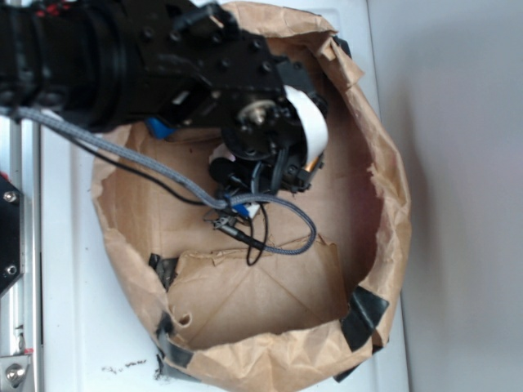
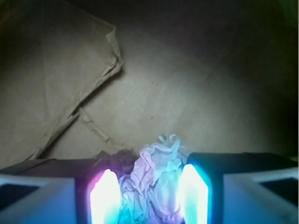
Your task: Grab the white paper.
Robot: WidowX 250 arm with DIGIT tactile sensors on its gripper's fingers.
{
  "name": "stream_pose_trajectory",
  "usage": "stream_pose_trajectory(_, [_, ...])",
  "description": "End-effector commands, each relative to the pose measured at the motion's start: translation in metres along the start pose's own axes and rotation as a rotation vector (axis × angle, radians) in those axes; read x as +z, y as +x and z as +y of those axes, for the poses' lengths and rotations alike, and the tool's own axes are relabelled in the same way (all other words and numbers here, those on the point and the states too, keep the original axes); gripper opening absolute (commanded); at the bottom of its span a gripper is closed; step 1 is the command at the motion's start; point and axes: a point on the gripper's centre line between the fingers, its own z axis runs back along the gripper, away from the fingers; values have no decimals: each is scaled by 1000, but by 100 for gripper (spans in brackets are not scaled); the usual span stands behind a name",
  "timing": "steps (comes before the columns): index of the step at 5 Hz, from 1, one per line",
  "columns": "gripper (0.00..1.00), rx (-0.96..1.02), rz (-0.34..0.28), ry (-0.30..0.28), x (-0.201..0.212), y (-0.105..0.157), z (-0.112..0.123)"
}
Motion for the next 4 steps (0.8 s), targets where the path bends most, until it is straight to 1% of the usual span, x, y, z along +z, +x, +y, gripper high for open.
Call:
stream_pose_trajectory(1, [0,40,-237,-28,97,-6,-2])
stream_pose_trajectory(2, [0,53,-257,-27,106,-12,0])
stream_pose_trajectory(3, [0,46,-246,-30,106,-13,-1])
stream_pose_trajectory(4, [0,40,-248,-39,105,-14,-1])
